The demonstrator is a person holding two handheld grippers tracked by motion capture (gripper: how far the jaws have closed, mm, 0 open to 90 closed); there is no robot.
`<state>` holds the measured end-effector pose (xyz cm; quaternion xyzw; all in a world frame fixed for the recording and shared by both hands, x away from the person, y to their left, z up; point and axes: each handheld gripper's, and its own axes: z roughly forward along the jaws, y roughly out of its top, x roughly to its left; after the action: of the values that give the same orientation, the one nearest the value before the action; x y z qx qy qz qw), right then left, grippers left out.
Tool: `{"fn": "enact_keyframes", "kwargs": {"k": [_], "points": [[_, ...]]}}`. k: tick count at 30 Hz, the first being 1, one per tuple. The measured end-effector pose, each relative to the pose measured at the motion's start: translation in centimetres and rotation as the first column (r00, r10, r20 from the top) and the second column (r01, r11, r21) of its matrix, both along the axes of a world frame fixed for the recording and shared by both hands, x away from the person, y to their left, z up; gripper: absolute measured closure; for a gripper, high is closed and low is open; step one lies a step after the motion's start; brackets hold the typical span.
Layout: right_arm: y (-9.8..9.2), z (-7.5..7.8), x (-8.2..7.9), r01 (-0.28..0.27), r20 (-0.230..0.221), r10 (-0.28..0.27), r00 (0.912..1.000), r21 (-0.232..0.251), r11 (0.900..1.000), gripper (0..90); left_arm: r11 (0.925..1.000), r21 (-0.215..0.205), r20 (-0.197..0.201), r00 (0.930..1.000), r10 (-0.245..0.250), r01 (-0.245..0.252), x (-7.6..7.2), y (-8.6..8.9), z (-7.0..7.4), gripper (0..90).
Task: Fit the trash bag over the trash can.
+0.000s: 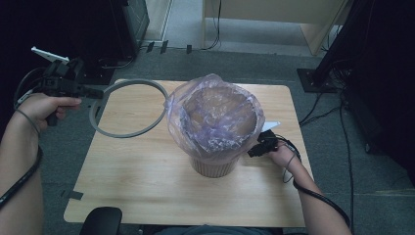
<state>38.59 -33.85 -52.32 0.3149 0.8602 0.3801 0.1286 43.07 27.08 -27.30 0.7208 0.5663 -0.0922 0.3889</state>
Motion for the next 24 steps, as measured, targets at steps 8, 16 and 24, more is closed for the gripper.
{"fn": "enact_keyframes", "kwargs": {"k": [8, 16, 24], "points": [[0.0, 0.0, 0.0, -0.003, 0.001, 0.003, 1.0, 0.0, 1.0, 13.8, 0.9999, 0.006, 0.006, 0.9999, -0.013, 0.013, 0.1, -0.4, 1.6, 84.4], [0.0, 0.0, 0.1, -0.004, 0.0, 0.004, 1.0, -0.001, 1.0, 13.6, 0.9992, 0.002, 0.032, 0.9986, -0.041, 0.041, 0.1, -1.1, 4.0, 84.5], [0.0, 0.0, 0.1, -0.005, 0.002, 0.005, 1.0, -0.001, 1.0, 13.5, 0.9965, -0.003, 0.057, 0.9949, -0.083, 0.083, 0.3, -2.8, 5.0, 84.5]]}}
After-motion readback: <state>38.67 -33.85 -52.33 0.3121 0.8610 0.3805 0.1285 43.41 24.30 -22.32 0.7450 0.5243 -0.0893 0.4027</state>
